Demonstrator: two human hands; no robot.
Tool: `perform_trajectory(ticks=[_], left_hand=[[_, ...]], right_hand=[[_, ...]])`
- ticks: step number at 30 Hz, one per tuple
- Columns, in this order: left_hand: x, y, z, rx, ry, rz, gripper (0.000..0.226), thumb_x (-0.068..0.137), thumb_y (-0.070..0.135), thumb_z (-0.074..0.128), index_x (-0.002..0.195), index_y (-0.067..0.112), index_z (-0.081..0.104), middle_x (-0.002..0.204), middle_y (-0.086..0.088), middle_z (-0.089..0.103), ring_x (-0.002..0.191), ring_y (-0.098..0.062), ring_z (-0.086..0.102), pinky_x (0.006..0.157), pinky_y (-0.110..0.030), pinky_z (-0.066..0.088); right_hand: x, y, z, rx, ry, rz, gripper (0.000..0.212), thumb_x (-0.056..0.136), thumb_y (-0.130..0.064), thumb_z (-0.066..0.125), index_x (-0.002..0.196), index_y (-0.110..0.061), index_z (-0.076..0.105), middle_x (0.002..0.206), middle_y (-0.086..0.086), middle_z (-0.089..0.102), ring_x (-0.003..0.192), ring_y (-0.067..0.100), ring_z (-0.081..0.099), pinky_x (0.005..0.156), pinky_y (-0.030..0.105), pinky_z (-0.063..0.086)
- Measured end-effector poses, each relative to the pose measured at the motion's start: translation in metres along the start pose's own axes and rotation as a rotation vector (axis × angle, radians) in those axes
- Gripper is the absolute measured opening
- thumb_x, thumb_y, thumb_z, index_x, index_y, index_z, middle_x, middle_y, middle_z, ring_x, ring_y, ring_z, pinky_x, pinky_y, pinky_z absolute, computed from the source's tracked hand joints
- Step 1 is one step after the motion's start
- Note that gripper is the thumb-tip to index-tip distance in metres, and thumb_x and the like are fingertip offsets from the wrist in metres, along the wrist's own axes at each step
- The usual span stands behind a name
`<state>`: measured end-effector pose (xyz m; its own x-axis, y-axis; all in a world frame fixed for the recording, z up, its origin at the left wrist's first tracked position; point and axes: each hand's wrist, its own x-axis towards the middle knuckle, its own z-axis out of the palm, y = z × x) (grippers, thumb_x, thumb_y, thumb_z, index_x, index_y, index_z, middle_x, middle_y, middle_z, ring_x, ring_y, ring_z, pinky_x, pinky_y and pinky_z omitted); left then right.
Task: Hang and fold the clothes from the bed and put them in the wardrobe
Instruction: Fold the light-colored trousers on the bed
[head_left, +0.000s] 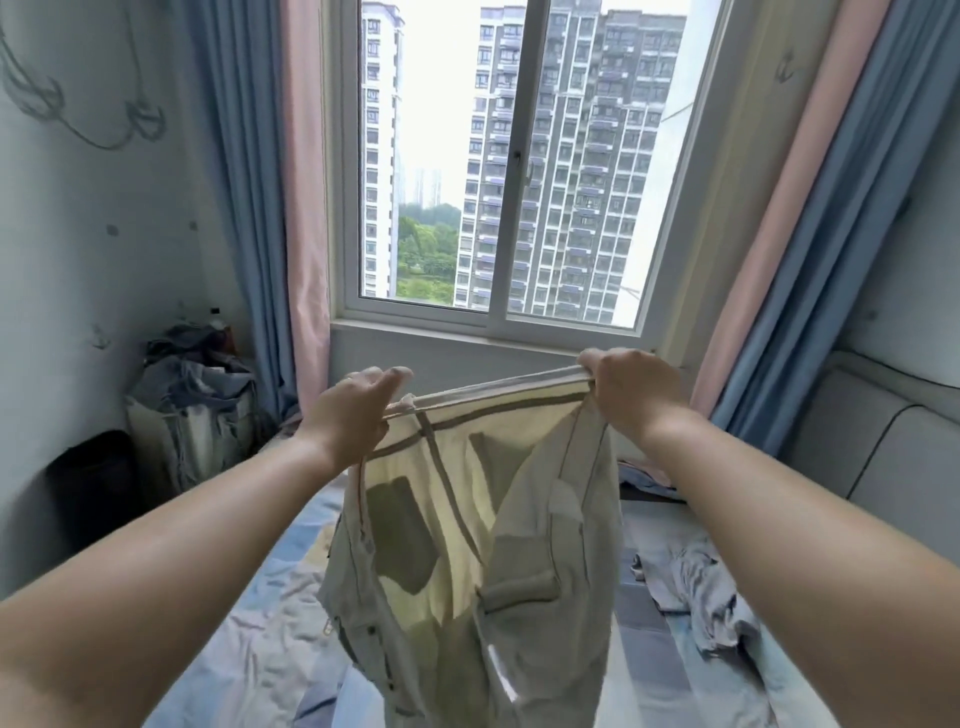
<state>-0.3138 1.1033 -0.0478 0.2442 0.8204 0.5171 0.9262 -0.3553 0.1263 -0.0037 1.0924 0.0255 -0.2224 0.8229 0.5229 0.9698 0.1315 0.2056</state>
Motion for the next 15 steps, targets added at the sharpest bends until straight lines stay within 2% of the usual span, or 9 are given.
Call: perform_trajectory(ticks=[2,5,8,12,15], left_hand=[[-0.008,-0.010,0.006,-0.028,-0.002,-0.162,0.039,0.086,0.005,0.054,0.120,0.024,0.057,0.110,-0.004,0.060,0.104,-0.026,0.056,0.084,-0.039,0.050],[-0.019,-0.027,0.008,-0.030,-0.083,-0.306,0.030,0.091,0.014,0.045,0.107,0.028,0.067,0.111,-0.003,0.061,0.104,-0.024,0.058,0.082,-0.033,0.047],[-0.026,-0.034,0.008,0.009,-0.067,-0.327,0.031,0.095,0.018,0.039,0.108,0.027,0.065,0.110,-0.004,0.062,0.097,-0.026,0.061,0.074,-0.032,0.047],[-0.033,-0.038,0.013,0.137,-0.070,-0.293,0.024,0.098,0.014,0.035,0.109,0.022,0.054,0.101,-0.004,0.063,0.079,-0.026,0.061,0.060,-0.031,0.043],[-0.044,-0.048,0.014,0.177,-0.129,-0.324,0.027,0.094,0.008,0.037,0.109,0.023,0.052,0.103,-0.004,0.062,0.083,-0.026,0.060,0.061,-0.031,0.042]], right_hand=[[0.005,-0.002,-0.008,-0.029,0.057,-0.011,0.025,0.090,0.002,0.037,0.087,-0.018,0.051,0.064,-0.001,0.046,0.065,0.021,0.051,0.053,0.028,0.038],[0.005,0.003,-0.014,-0.074,0.071,0.004,0.022,0.090,0.000,0.039,0.082,-0.018,0.048,0.061,-0.002,0.043,0.061,0.019,0.048,0.050,0.025,0.033],[0.005,0.003,-0.015,-0.058,0.013,0.021,0.018,0.093,-0.005,0.037,0.085,-0.018,0.048,0.063,0.001,0.052,0.053,0.017,0.047,0.046,0.024,0.029],[0.002,0.003,-0.009,0.047,-0.029,0.081,0.020,0.091,-0.004,0.035,0.084,-0.017,0.049,0.066,0.004,0.057,0.057,0.021,0.054,0.048,0.026,0.036],[-0.002,0.010,-0.006,0.212,-0.056,0.193,0.024,0.089,-0.002,0.032,0.085,-0.016,0.051,0.071,0.007,0.060,0.065,0.025,0.058,0.051,0.028,0.040]])
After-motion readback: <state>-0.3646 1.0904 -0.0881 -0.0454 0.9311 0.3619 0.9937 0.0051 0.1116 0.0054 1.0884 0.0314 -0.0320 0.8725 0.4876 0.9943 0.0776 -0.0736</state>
